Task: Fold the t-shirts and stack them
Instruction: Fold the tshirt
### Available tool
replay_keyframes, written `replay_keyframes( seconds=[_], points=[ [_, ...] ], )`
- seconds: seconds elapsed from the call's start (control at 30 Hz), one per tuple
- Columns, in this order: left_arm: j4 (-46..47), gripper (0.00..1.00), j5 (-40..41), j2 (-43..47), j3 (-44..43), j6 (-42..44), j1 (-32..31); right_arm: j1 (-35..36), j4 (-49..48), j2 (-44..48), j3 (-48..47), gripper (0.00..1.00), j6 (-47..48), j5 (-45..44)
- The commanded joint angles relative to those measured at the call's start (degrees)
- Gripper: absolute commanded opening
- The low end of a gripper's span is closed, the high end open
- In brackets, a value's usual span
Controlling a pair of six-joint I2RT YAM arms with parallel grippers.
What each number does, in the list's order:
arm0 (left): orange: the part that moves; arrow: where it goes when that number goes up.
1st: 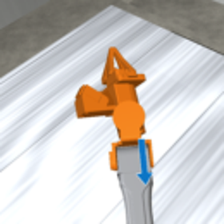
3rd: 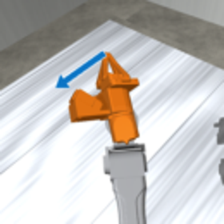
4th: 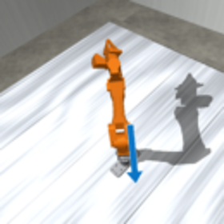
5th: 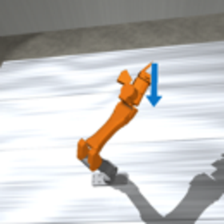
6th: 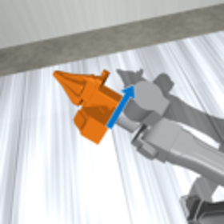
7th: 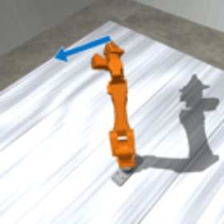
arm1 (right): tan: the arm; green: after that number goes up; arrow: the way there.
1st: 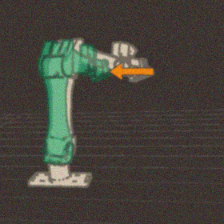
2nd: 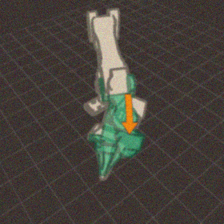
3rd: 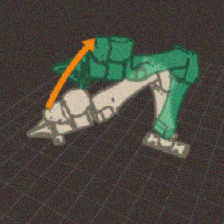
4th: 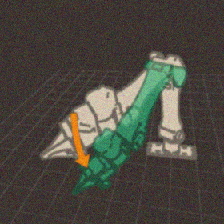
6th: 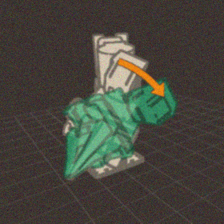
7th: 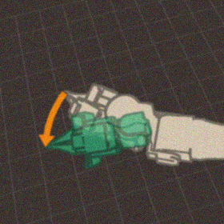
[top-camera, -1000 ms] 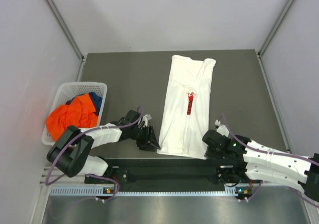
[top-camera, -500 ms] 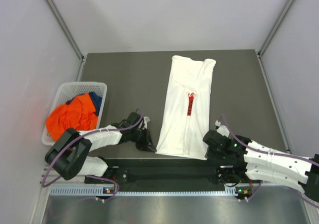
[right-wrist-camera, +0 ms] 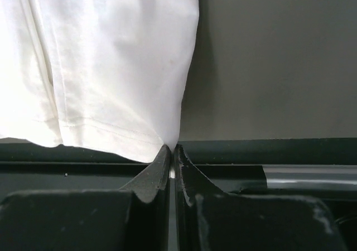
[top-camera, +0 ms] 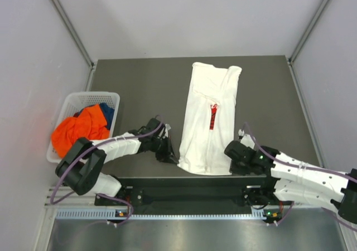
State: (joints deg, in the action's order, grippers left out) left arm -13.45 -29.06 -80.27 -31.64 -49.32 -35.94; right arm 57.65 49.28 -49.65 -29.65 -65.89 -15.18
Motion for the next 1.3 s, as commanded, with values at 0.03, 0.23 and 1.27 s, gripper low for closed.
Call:
replay_keyframes(
  seconds=[0.03,0.23,1.27],
  points=[
    [-3.5,0.00,-0.5,-3.1,-7.6,0.3,0.0,-0.3,1.8,-1.8,-4.4,0.00,2.8,-4.2],
    [-8.3,0.00,0.8,-8.0,-16.7,4.0,2.3,-9.4,-0.1,-4.7,-9.5,0.00,11.9,-5.1],
    [-2.0,0.00,-17.7,-49.7,-74.5,5.6,17.3,-44.5,-18.6,-45.4,-46.4,0.00,46.8,11.1]
  ],
)
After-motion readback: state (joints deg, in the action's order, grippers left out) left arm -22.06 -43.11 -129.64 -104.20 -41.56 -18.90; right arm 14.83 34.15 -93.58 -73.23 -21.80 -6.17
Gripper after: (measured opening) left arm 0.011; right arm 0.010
